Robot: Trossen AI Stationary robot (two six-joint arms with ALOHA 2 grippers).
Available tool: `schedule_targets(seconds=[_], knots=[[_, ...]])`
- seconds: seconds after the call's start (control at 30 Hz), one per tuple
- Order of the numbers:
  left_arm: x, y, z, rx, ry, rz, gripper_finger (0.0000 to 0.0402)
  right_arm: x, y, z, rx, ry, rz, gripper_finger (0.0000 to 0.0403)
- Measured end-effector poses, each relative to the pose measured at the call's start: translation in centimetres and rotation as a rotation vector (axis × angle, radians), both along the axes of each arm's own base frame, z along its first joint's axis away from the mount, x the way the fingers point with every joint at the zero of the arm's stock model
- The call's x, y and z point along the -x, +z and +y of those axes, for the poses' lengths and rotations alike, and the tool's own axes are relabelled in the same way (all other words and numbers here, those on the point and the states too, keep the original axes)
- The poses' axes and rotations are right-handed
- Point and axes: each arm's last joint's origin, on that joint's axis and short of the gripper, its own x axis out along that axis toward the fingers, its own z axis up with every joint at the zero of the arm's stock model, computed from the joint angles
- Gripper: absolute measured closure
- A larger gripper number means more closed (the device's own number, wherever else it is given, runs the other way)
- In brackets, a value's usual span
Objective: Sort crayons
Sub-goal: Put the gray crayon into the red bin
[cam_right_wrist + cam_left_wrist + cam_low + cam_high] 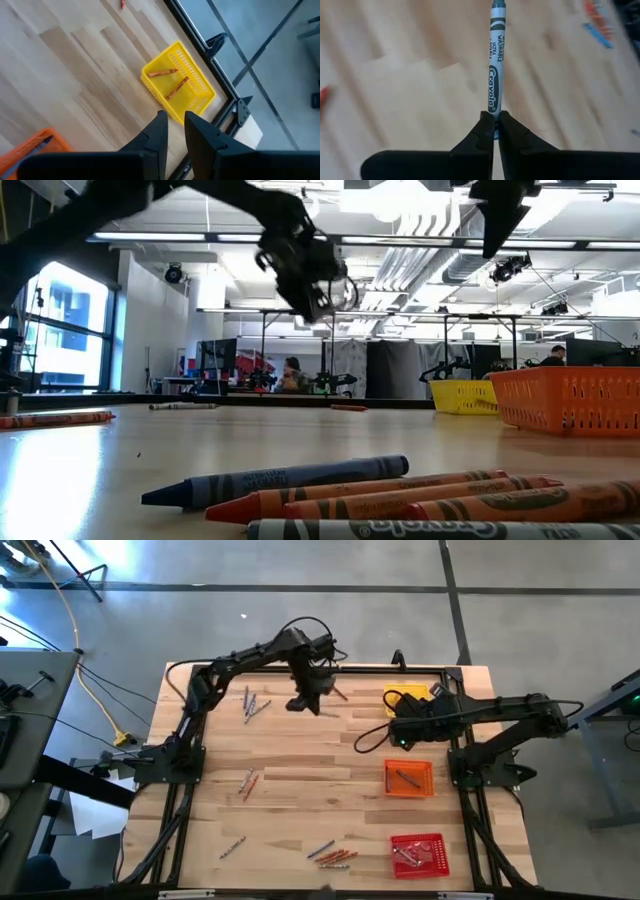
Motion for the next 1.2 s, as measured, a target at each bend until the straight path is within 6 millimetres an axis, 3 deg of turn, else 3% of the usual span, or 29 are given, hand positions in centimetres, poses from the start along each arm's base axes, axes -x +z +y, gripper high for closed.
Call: schedule_targets(seconds=[0.13, 0.3, 0.53, 0.83, 1.2], knots=[[0.7, 0.8, -4.7, -0.011, -0.089, -0.043, 0.0401, 1.6, -0.8, 0.6, 0.012, -0.026, -0.04, 0.0345], [2.8, 0.9, -10.2, -0.06, -0.119, -0.147, 0.0401, 3.3, -3.3, 0.9, 0.009, -0.045, -0.141, 0.0345], [5.2, 0.8, -15.0, -0.252, 0.152, -0.515, 0.0401, 2.3, -7.1, 1.6, -0.023, 0.101, -0.398, 0.0345], [7.8, 1.2, -18.1, -0.294, 0.488, -0.985, 0.0401, -0.2, -8.8, 3.2, 0.017, 0.337, -0.755, 0.0345], [7.8, 1.1, -19.9, -0.356, 0.681, -1.124, 0.0401, -1.6, -8.3, 4.4, 0.15, 0.539, -1.181, 0.0345]])
